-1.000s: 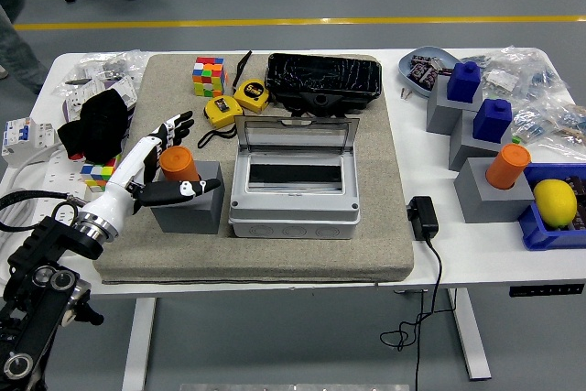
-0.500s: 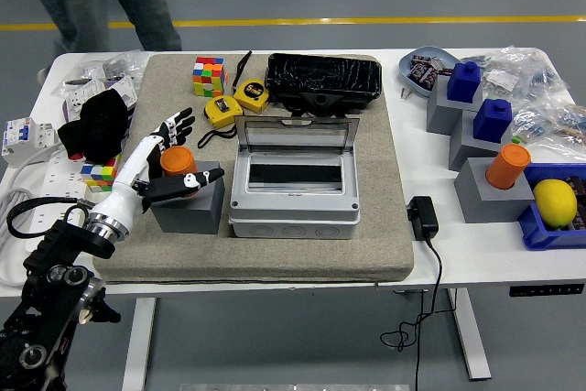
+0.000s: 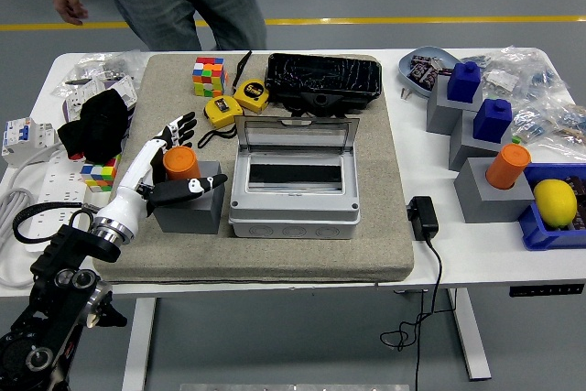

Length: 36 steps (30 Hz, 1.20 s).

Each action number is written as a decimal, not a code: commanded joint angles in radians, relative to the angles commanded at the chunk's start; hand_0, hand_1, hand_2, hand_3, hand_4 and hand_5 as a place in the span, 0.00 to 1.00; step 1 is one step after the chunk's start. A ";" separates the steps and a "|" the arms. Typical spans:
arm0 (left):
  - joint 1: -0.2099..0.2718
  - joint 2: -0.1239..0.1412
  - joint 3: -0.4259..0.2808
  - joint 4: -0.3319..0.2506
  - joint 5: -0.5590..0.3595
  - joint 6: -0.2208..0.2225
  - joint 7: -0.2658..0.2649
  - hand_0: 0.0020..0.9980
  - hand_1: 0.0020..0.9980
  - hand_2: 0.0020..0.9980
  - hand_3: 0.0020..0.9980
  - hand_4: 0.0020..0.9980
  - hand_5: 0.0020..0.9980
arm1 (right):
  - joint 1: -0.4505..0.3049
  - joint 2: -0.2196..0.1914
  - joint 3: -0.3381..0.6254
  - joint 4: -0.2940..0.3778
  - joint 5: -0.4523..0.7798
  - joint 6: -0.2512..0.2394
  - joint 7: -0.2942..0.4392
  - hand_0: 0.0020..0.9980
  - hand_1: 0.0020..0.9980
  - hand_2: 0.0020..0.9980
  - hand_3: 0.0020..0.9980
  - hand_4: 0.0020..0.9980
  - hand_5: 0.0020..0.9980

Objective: Fetch the battery,place it into the box,close the lid of the box

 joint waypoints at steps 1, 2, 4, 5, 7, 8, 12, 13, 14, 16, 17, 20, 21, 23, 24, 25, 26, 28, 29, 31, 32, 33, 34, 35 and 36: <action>0.000 0.000 0.002 0.001 -0.001 0.001 0.001 0.89 1.00 1.00 0.91 1.00 0.00 | 0.000 0.000 0.000 0.000 0.000 0.000 0.000 0.72 0.65 0.66 0.68 1.00 0.88; 0.000 0.000 0.002 0.003 -0.002 0.002 0.001 0.89 1.00 1.00 0.91 1.00 0.00 | 0.000 0.000 0.000 0.000 0.000 0.000 0.000 0.72 0.65 0.66 0.68 1.00 0.88; -0.001 0.000 0.004 0.007 -0.008 0.007 0.000 0.81 0.93 0.90 0.87 1.00 0.00 | -0.001 0.000 0.001 0.000 0.000 0.000 0.000 0.72 0.65 0.67 0.68 1.00 0.88; -0.001 0.000 0.005 0.008 -0.011 0.009 0.000 0.81 0.93 0.90 0.87 1.00 0.00 | -0.001 0.000 0.001 0.000 -0.001 0.001 0.000 0.72 0.65 0.67 0.68 1.00 0.88; -0.001 0.000 0.007 0.010 -0.020 0.018 -0.004 0.81 0.93 0.90 0.87 1.00 0.00 | -0.001 0.001 0.000 0.000 -0.001 0.001 0.001 0.72 0.65 0.67 0.68 1.00 0.88; -0.002 0.000 0.008 0.011 -0.024 0.020 -0.005 0.81 0.93 0.90 0.87 1.00 0.00 | -0.002 0.001 0.000 0.000 -0.001 0.001 0.001 0.72 0.65 0.67 0.68 1.00 0.88; -0.005 0.000 0.011 0.019 -0.048 0.030 -0.011 0.75 0.84 0.79 0.79 1.00 0.00 | -0.002 0.001 0.002 0.000 -0.004 0.002 -0.001 0.72 0.65 0.67 0.68 1.00 0.88; -0.005 0.000 0.012 0.021 -0.054 0.033 -0.013 0.75 0.84 0.79 0.79 1.00 0.00 | -0.002 0.001 0.003 0.000 -0.005 0.002 -0.001 0.72 0.65 0.67 0.68 1.00 0.88; -0.005 0.000 0.014 0.025 -0.061 0.034 -0.014 0.75 0.84 0.79 0.79 1.00 0.00 | -0.002 0.001 0.002 0.000 -0.004 0.002 -0.001 0.72 0.65 0.67 0.68 1.00 0.88; -0.004 0.000 0.016 0.028 -0.067 0.037 -0.016 0.69 0.74 0.64 0.66 1.00 0.00 | -0.001 0.001 0.002 0.000 -0.003 0.002 0.000 0.72 0.65 0.67 0.68 1.00 0.88; -0.005 0.000 0.017 0.028 -0.069 0.038 -0.017 0.69 0.74 0.64 0.66 1.00 0.00 | -0.001 0.001 0.002 0.000 -0.003 0.002 0.000 0.72 0.65 0.67 0.68 1.00 0.88; -0.007 0.000 0.022 0.030 -0.076 0.040 -0.019 0.69 0.74 0.64 0.66 1.00 0.00 | -0.001 0.001 0.002 0.000 -0.003 0.003 -0.002 0.72 0.65 0.67 0.68 1.00 0.88; -0.008 0.000 0.025 0.031 -0.080 0.043 -0.020 0.69 0.74 0.64 0.66 1.00 0.00 | -0.002 0.001 0.002 0.000 -0.003 0.003 -0.002 0.72 0.65 0.67 0.68 1.00 0.88; -0.009 0.000 0.028 0.032 -0.086 0.045 -0.022 0.63 0.66 0.53 0.54 1.00 0.00 | -0.001 0.000 0.002 0.000 -0.003 0.003 -0.002 0.72 0.65 0.67 0.69 1.00 0.89; -0.009 0.000 0.030 0.033 -0.089 0.047 -0.023 0.63 0.66 0.53 0.54 1.00 0.00 | -0.001 0.000 0.001 0.000 -0.003 0.003 -0.002 0.72 0.65 0.67 0.69 1.00 0.89; -0.010 0.000 0.034 0.033 -0.092 0.049 -0.024 0.63 0.66 0.53 0.54 1.00 0.00 | -0.001 -0.001 0.001 0.000 -0.002 0.003 -0.001 0.72 0.65 0.67 0.69 1.00 0.89; -0.011 0.000 0.037 0.034 -0.094 0.050 -0.025 0.63 0.66 0.53 0.54 1.00 0.00 | -0.001 -0.001 0.001 0.000 -0.002 0.003 -0.001 0.72 0.65 0.67 0.69 1.00 0.89; -0.013 0.000 0.043 0.035 -0.100 0.053 -0.026 0.57 0.61 0.46 0.48 1.00 0.00 | 0.000 -0.001 0.002 0.000 -0.003 0.003 -0.001 0.72 0.65 0.67 0.69 1.00 0.90; -0.015 0.000 0.046 0.036 -0.103 0.056 -0.027 0.57 0.61 0.46 0.48 1.00 0.00 | 0.000 -0.001 0.001 0.000 -0.002 0.003 0.000 0.72 0.65 0.67 0.69 1.00 0.90; -0.017 0.000 0.053 0.036 -0.110 0.061 -0.029 0.57 0.61 0.46 0.48 1.00 0.00 | 0.000 -0.001 0.001 0.000 -0.002 0.003 0.000 0.72 0.65 0.67 0.69 1.00 0.90; -0.017 0.000 0.055 0.036 -0.112 0.063 -0.030 0.57 0.61 0.46 0.48 1.00 0.00 | 0.000 0.000 0.001 0.000 -0.002 0.003 0.000 0.72 0.65 0.67 0.69 1.00 0.90; -0.018 0.000 0.057 0.036 -0.112 0.067 -0.030 0.57 0.61 0.46 0.48 1.00 0.00 | 0.000 0.000 0.001 0.000 -0.002 0.003 0.000 0.72 0.65 0.67 0.69 1.00 0.90; -0.019 0.000 0.059 0.036 -0.113 0.070 -0.031 0.46 0.51 0.39 0.40 1.00 0.00 | 0.000 0.000 0.001 0.000 -0.002 0.003 -0.001 0.72 0.65 0.67 0.69 1.00 0.90; -0.020 0.000 0.061 0.036 -0.114 0.072 -0.031 0.46 0.51 0.39 0.40 1.00 0.00 | 0.000 0.000 0.001 0.000 -0.001 0.003 0.000 0.72 0.65 0.67 0.69 1.00 0.90; -0.021 0.000 0.062 0.036 -0.114 0.074 -0.031 0.46 0.51 0.39 0.40 1.00 0.00 | 0.000 0.000 0.001 0.000 -0.001 0.003 0.000 0.72 0.65 0.67 0.69 1.00 0.90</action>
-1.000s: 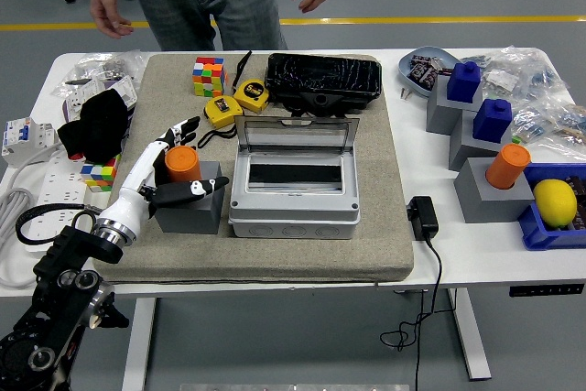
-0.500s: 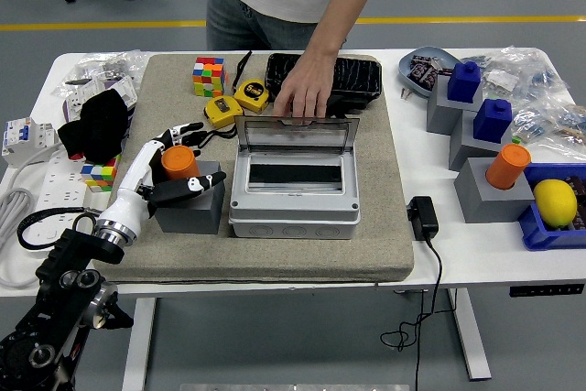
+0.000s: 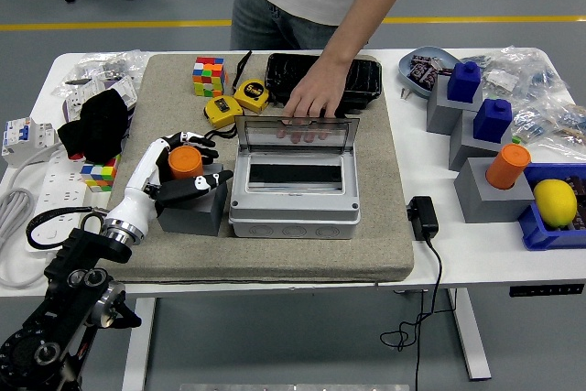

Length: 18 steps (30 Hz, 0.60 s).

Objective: Fetch the battery,place it into the box,close the lid of the box

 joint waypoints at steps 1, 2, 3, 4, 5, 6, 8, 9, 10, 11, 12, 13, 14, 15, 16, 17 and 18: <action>0.000 0.000 0.001 0.000 0.000 0.001 0.000 0.46 0.51 0.39 0.40 1.00 0.00 | 0.000 0.000 0.000 0.000 0.000 0.000 0.000 0.72 0.65 0.67 0.69 1.00 0.90; 0.000 0.000 0.002 0.000 0.000 0.002 0.000 0.46 0.51 0.39 0.40 1.00 0.00 | 0.000 0.000 0.000 0.000 0.000 0.000 0.000 0.72 0.65 0.67 0.69 1.00 0.90; -0.001 0.000 0.004 0.000 0.000 0.004 0.000 0.46 0.51 0.39 0.40 1.00 0.00 | 0.000 0.000 0.001 0.000 -0.001 0.000 0.000 0.72 0.65 0.67 0.69 1.00 0.90; -0.001 0.000 0.005 0.001 0.001 0.006 0.000 0.36 0.43 0.36 0.35 1.00 0.00 | 0.000 0.000 0.001 0.000 -0.001 0.000 0.000 0.72 0.65 0.67 0.69 1.00 0.90; -0.001 0.000 0.006 0.001 0.001 0.009 0.000 0.36 0.43 0.36 0.35 1.00 0.00 | 0.000 0.000 0.001 0.000 0.000 0.000 0.000 0.72 0.65 0.67 0.69 1.00 0.90; -0.001 0.000 0.006 0.001 0.001 0.010 -0.001 0.36 0.43 0.36 0.35 1.00 0.00 | 0.000 -0.001 0.000 0.000 0.000 0.000 0.001 0.72 0.65 0.67 0.69 1.00 0.90; -0.001 0.000 0.008 0.001 0.005 0.016 0.000 0.36 0.43 0.36 0.35 1.00 0.00 | 0.000 -0.001 0.000 0.000 0.001 0.000 0.001 0.72 0.65 0.67 0.69 1.00 0.90; -0.002 0.000 0.009 0.001 0.009 0.019 0.001 0.36 0.43 0.36 0.35 1.00 0.00 | 0.000 0.000 0.000 0.000 0.001 0.000 0.001 0.72 0.65 0.67 0.69 1.00 0.90; -0.002 0.000 0.010 0.001 0.012 0.021 0.002 0.25 0.36 0.28 0.27 1.00 0.00 | 0.001 0.000 -0.001 0.000 0.001 0.000 0.001 0.72 0.65 0.67 0.69 1.00 0.90; -0.002 0.000 0.011 0.001 0.014 0.022 0.003 0.25 0.36 0.28 0.27 1.00 0.00 | 0.001 0.000 -0.001 0.000 0.002 0.000 0.001 0.72 0.65 0.67 0.69 1.00 0.90; -0.003 0.000 0.012 0.000 0.018 0.023 0.005 0.25 0.36 0.28 0.27 1.00 0.00 | 0.001 -0.001 -0.002 0.000 0.003 0.000 0.002 0.72 0.65 0.67 0.69 1.00 0.90; -0.003 0.000 0.013 0.000 0.022 0.025 0.006 0.25 0.36 0.28 0.27 1.00 0.00 | 0.001 0.000 -0.001 0.000 0.002 0.000 0.001 0.72 0.65 0.67 0.69 1.00 0.90; -0.004 0.000 0.015 -0.001 0.033 0.027 0.008 0.25 0.36 0.28 0.27 1.00 0.00 | 0.001 0.000 -0.001 0.000 0.003 0.000 0.001 0.72 0.65 0.67 0.69 1.00 0.90; -0.004 0.000 0.015 -0.001 0.039 0.028 0.010 0.25 0.36 0.28 0.27 1.00 0.00 | 0.001 0.000 -0.002 0.000 0.003 0.000 0.001 0.72 0.65 0.67 0.69 1.00 0.90; -0.005 0.000 0.016 -0.003 0.050 0.029 0.013 0.19 0.25 0.20 0.20 1.00 0.00 | 0.002 0.000 -0.001 0.000 0.003 0.000 0.001 0.72 0.65 0.67 0.69 1.00 0.90; -0.005 0.000 0.016 -0.003 0.057 0.030 0.015 0.19 0.25 0.20 0.20 1.00 0.00 | 0.002 0.000 -0.001 0.000 0.003 -0.001 0.001 0.72 0.65 0.67 0.69 1.00 0.90; -0.006 0.000 0.018 -0.004 0.071 0.038 0.016 0.19 0.25 0.20 0.20 1.00 0.00 | 0.002 -0.001 -0.001 0.000 0.003 -0.001 0.001 0.72 0.65 0.67 0.69 1.00 0.90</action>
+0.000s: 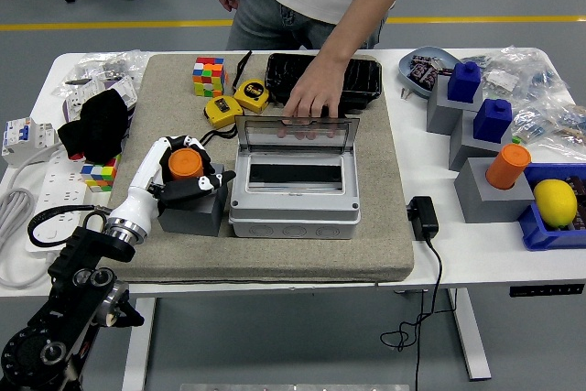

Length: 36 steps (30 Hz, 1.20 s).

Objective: Fetch the battery,place it into the box,close the lid of the box

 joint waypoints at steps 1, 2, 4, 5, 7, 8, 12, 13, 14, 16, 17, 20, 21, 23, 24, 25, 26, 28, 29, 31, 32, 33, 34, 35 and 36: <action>0.000 0.000 0.001 0.000 0.007 0.004 0.001 0.19 0.25 0.20 0.20 1.00 0.00 | 0.000 0.000 0.000 0.000 0.000 0.000 0.000 0.72 0.65 0.67 0.69 1.00 0.90; -0.001 0.000 0.001 -0.001 0.011 0.010 0.001 0.19 0.25 0.20 0.20 1.00 0.00 | 0.000 0.000 0.000 0.000 0.000 0.000 0.000 0.72 0.65 0.67 0.69 1.00 0.90; -0.001 0.000 0.001 0.000 0.016 0.016 0.001 0.15 0.19 0.16 0.17 1.00 0.00 | 0.000 0.000 -0.001 0.000 0.001 0.000 0.000 0.72 0.65 0.67 0.69 1.00 0.90; -0.001 0.000 0.002 0.000 0.015 0.019 0.000 0.15 0.19 0.16 0.17 1.00 0.00 | 0.000 0.000 -0.001 0.000 0.001 0.000 0.000 0.72 0.65 0.67 0.69 1.00 0.90; -0.001 0.000 0.004 0.002 0.014 0.026 -0.003 0.15 0.19 0.16 0.17 1.00 0.00 | -0.001 0.000 -0.002 0.000 0.001 0.000 -0.001 0.72 0.65 0.67 0.69 1.00 0.90; -0.001 0.000 0.005 0.002 0.014 0.031 -0.005 0.15 0.19 0.16 0.17 1.00 0.00 | -0.001 0.000 -0.002 0.000 0.001 0.000 -0.001 0.72 0.65 0.67 0.69 1.00 0.90; -0.002 0.000 0.009 0.004 0.012 0.042 -0.009 0.12 0.11 0.11 0.11 1.00 0.00 | 0.000 0.000 -0.003 0.000 0.002 0.000 0.000 0.72 0.65 0.67 0.69 1.00 0.90; -0.002 0.000 0.010 0.004 0.010 0.045 -0.010 0.12 0.11 0.11 0.11 1.00 0.00 | 0.000 0.000 -0.003 0.000 0.002 0.000 0.000 0.72 0.65 0.67 0.69 1.00 0.90; -0.002 0.000 0.012 0.004 0.008 0.047 -0.011 0.12 0.11 0.11 0.11 1.00 0.00 | 0.000 0.000 -0.003 0.000 0.001 0.000 0.000 0.72 0.65 0.67 0.69 1.00 0.90; -0.003 0.000 0.014 0.004 0.004 0.055 -0.014 0.11 0.07 0.09 0.08 1.00 0.00 | 0.000 0.000 -0.003 0.000 0.001 0.000 -0.001 0.72 0.65 0.67 0.69 1.00 0.90; -0.003 0.000 0.015 0.004 0.002 0.060 -0.016 0.11 0.07 0.09 0.08 1.00 0.00 | 0.000 0.000 -0.003 0.000 0.001 0.000 -0.001 0.72 0.65 0.67 0.69 1.00 0.90; -0.005 0.000 0.021 0.001 -0.010 0.076 -0.022 0.11 0.07 0.09 0.08 1.00 0.00 | 0.000 -0.001 -0.001 0.000 -0.001 0.000 -0.001 0.72 0.65 0.67 0.69 1.00 0.90; -0.006 0.000 0.024 0.000 -0.014 0.080 -0.025 0.11 0.07 0.09 0.08 1.00 0.00 | 0.000 0.000 -0.001 0.000 -0.002 0.000 -0.002 0.72 0.65 0.67 0.69 1.00 0.90; -0.008 0.000 0.030 -0.001 -0.019 0.085 -0.028 0.09 0.03 0.06 0.06 1.00 0.00 | -0.001 0.000 0.000 0.000 -0.003 0.001 -0.002 0.72 0.65 0.67 0.69 1.00 0.90; -0.009 0.000 0.033 -0.001 -0.022 0.089 -0.029 0.09 0.03 0.06 0.06 1.00 0.00 | -0.002 0.000 0.001 0.000 -0.004 0.001 -0.002 0.72 0.65 0.67 0.69 1.00 0.90; -0.010 0.000 0.035 -0.001 -0.023 0.091 -0.030 0.09 0.03 0.06 0.06 1.00 0.00 | -0.002 0.001 0.001 0.000 -0.004 0.001 -0.002 0.72 0.65 0.67 0.69 1.00 0.90; -0.011 0.000 0.037 0.000 -0.025 0.094 -0.031 0.09 0.03 0.06 0.06 1.00 0.00 | -0.002 0.001 0.001 0.000 -0.004 0.000 -0.002 0.72 0.65 0.67 0.69 1.00 0.90; -0.013 0.000 0.039 -0.002 -0.026 0.105 -0.035 0.06 0.00 0.05 0.04 1.00 0.00 | -0.002 0.001 0.001 0.000 -0.003 0.000 -0.001 0.72 0.65 0.67 0.70 1.00 0.91; -0.014 0.000 0.040 -0.004 -0.025 0.112 -0.037 0.06 0.00 0.05 0.04 1.00 0.00 | -0.002 0.001 0.002 0.000 -0.003 0.000 -0.001 0.72 0.65 0.67 0.70 1.00 0.91; -0.016 0.000 0.040 -0.006 -0.026 0.123 -0.038 0.06 0.00 0.05 0.04 1.00 0.00 | -0.002 0.001 0.002 0.000 -0.004 0.000 -0.001 0.72 0.65 0.67 0.70 1.00 0.91; -0.018 0.000 0.040 -0.006 -0.029 0.133 -0.039 0.06 0.00 0.05 0.04 1.00 0.00 | -0.002 0.001 0.003 0.000 -0.004 0.000 -0.002 0.72 0.65 0.67 0.70 1.00 0.91; -0.020 0.000 0.040 -0.006 -0.033 0.137 -0.040 0.06 0.00 0.05 0.04 1.00 0.00 | -0.002 0.001 0.004 0.000 -0.005 0.000 -0.002 0.72 0.65 0.67 0.70 1.00 0.91; -0.021 0.000 0.041 -0.006 -0.036 0.139 -0.041 0.05 0.00 0.03 0.03 1.00 0.00 | -0.002 0.001 0.005 0.000 -0.006 0.000 -0.003 0.72 0.65 0.67 0.70 1.00 0.91; -0.025 0.000 0.045 -0.007 -0.050 0.142 -0.046 0.05 0.00 0.03 0.03 1.00 0.00 | -0.002 0.001 0.005 0.000 -0.005 0.000 -0.003 0.72 0.65 0.67 0.70 1.00 0.91; -0.027 0.000 0.049 -0.007 -0.060 0.144 -0.049 0.05 0.00 0.03 0.03 1.00 0.00 | -0.002 0.001 0.005 0.000 -0.005 0.000 -0.003 0.72 0.65 0.67 0.70 1.00 0.91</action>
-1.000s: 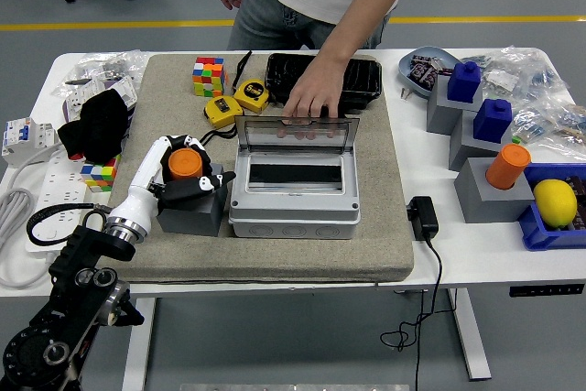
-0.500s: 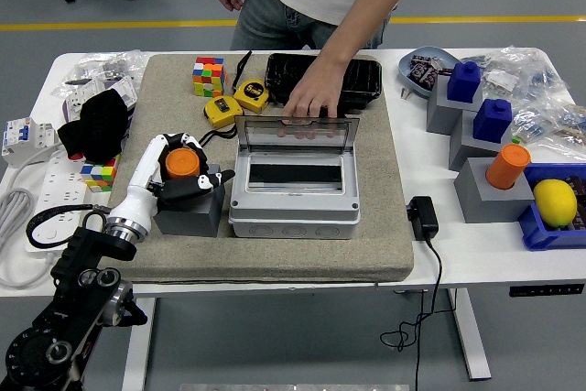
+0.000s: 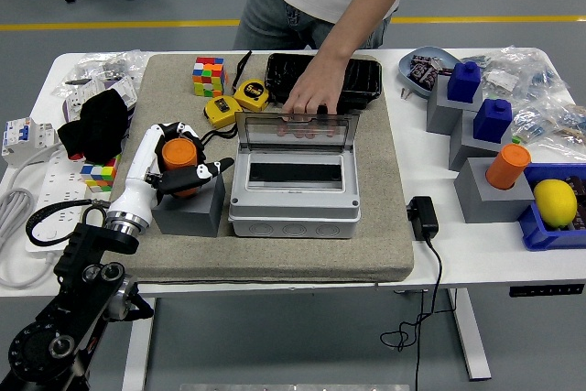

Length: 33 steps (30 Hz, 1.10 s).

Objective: Fetch the battery,place it into the box,close the lid of the box

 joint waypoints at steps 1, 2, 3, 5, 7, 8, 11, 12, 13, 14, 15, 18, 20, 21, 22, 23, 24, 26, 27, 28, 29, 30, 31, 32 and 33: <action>-0.002 0.000 0.002 0.000 -0.006 0.000 -0.002 0.05 0.00 0.03 0.03 1.00 0.00 | 0.000 0.000 0.001 0.000 -0.001 0.000 0.000 0.72 0.65 0.67 0.70 1.00 0.91; -0.003 0.000 0.004 0.000 -0.012 0.001 -0.004 0.05 0.00 0.03 0.03 1.00 0.00 | 0.000 0.000 0.002 0.000 -0.001 0.000 0.000 0.72 0.65 0.67 0.70 1.00 0.91; -0.004 0.000 0.006 -0.001 -0.026 0.005 -0.010 0.05 0.00 0.03 0.03 1.00 0.00 | 0.001 0.000 0.001 0.000 -0.001 0.000 0.001 0.72 0.65 0.67 0.70 1.00 0.91; -0.005 0.000 0.007 -0.003 -0.040 0.006 -0.015 0.06 0.00 0.02 0.00 1.00 0.00 | 0.001 0.000 0.001 0.000 0.000 0.000 0.002 0.72 0.65 0.67 0.69 1.00 0.91; -0.006 0.000 0.010 -0.007 -0.057 0.013 -0.022 0.06 0.00 0.02 0.00 1.00 0.00 | 0.001 0.001 0.002 0.000 -0.001 0.000 0.002 0.72 0.65 0.67 0.69 1.00 0.91; -0.008 0.001 0.012 -0.010 -0.068 0.016 -0.025 0.06 0.00 0.02 0.00 1.00 0.00 | 0.000 0.001 0.003 0.000 -0.003 0.000 0.001 0.72 0.65 0.67 0.69 1.00 0.91; -0.015 0.012 0.023 -0.019 -0.051 0.026 -0.027 0.06 0.00 0.00 0.00 1.00 0.14 | -0.001 0.002 0.004 0.000 -0.004 0.000 0.001 0.72 0.65 0.67 0.69 1.00 0.91; -0.016 0.016 0.028 -0.023 -0.052 0.027 -0.029 0.06 0.00 0.00 0.00 1.00 0.14 | -0.001 0.002 0.004 0.000 -0.004 0.000 0.001 0.72 0.65 0.67 0.69 1.00 0.91; -0.017 0.021 0.035 -0.028 -0.050 0.030 -0.031 0.06 0.00 0.00 0.00 1.00 0.14 | 0.000 0.002 0.004 0.000 -0.004 0.000 0.001 0.72 0.65 0.67 0.69 1.00 0.91; -0.018 0.025 0.040 -0.033 -0.044 0.035 -0.033 0.06 0.00 0.00 0.00 1.00 0.14 | -0.001 0.002 0.005 0.000 -0.005 0.000 0.000 0.72 0.65 0.67 0.69 1.00 0.91; -0.020 0.033 0.052 -0.045 -0.031 0.046 -0.035 0.06 0.00 0.00 0.00 1.00 0.14 | 0.000 0.001 0.004 0.000 -0.004 0.000 0.001 0.72 0.65 0.67 0.69 1.00 0.91; -0.022 0.051 0.075 -0.071 0.002 0.073 -0.038 0.06 0.00 0.00 0.00 1.00 0.22 | 0.002 0.001 0.004 0.000 -0.002 0.000 0.002 0.72 0.65 0.67 0.69 1.00 0.90; -0.023 0.065 0.099 -0.096 0.042 0.100 -0.034 0.06 0.00 0.00 0.00 1.00 0.22 | 0.002 0.000 0.005 0.000 -0.003 0.000 0.001 0.72 0.65 0.67 0.69 1.00 0.90; -0.025 0.071 0.109 -0.105 0.063 0.107 -0.033 0.06 0.00 0.00 0.00 1.00 0.22 | 0.002 0.000 0.006 0.000 -0.004 0.000 0.001 0.72 0.65 0.67 0.69 1.00 0.90; -0.026 0.077 0.118 -0.112 0.081 0.111 -0.032 0.06 0.00 0.00 0.00 1.00 0.22 | 0.002 -0.001 0.006 0.000 -0.003 0.000 0.001 0.72 0.65 0.67 0.69 1.00 0.90; -0.029 0.085 0.133 -0.122 0.115 0.120 -0.028 0.06 0.00 0.00 0.00 0.92 0.24 | 0.002 -0.001 0.006 0.000 -0.003 0.000 0.001 0.72 0.65 0.67 0.69 1.00 0.91; -0.031 0.093 0.146 -0.131 0.149 0.128 -0.024 0.06 0.00 0.00 0.00 0.92 0.24 | 0.002 -0.001 0.006 0.000 -0.004 0.000 0.000 0.72 0.65 0.67 0.69 1.00 0.91; -0.034 0.104 0.172 -0.144 0.208 0.141 -0.017 0.06 0.00 0.00 0.00 0.92 0.24 | 0.002 -0.002 0.007 0.000 -0.005 -0.001 0.001 0.72 0.65 0.67 0.69 1.00 0.91; -0.035 0.109 0.185 -0.152 0.246 0.146 -0.013 0.06 0.00 0.00 0.00 0.92 0.24 | 0.002 -0.002 0.007 0.000 -0.004 -0.001 0.001 0.72 0.65 0.67 0.69 1.00 0.91; -0.035 0.110 0.190 -0.154 0.263 0.147 -0.011 0.05 0.00 0.00 0.00 0.91 0.24 | 0.002 -0.002 0.007 0.000 -0.005 -0.001 0.001 0.72 0.65 0.67 0.69 1.00 0.90; -0.035 0.112 0.202 -0.160 0.303 0.153 -0.005 0.05 0.00 0.00 0.00 0.91 0.24 | 0.003 -0.002 0.006 0.000 -0.005 0.000 0.001 0.72 0.65 0.67 0.69 1.00 0.90; -0.035 0.112 0.209 -0.162 0.335 0.157 -0.002 0.05 0.00 0.00 0.00 0.91 0.24 | 0.003 -0.001 0.005 0.000 -0.004 0.000 0.002 0.72 0.65 0.67 0.69 1.00 0.90; -0.034 0.112 0.213 -0.164 0.358 0.160 0.000 0.05 0.00 0.00 0.00 0.91 0.24 | 0.003 -0.001 0.005 0.000 -0.004 0.000 0.002 0.72 0.65 0.67 0.69 1.00 0.90; -0.034 0.112 0.216 -0.165 0.372 0.161 0.001 0.05 0.00 0.00 0.00 0.91 0.24 | 0.003 -0.001 0.004 0.000 -0.004 0.000 0.002 0.72 0.65 0.67 0.69 1.00 0.90; -0.034 0.112 0.223 -0.169 0.398 0.167 0.004 0.05 0.00 0.00 0.00 0.91 0.24 | 0.002 -0.001 0.004 0.000 -0.004 0.000 0.002 0.72 0.65 0.67 0.69 1.00 0.90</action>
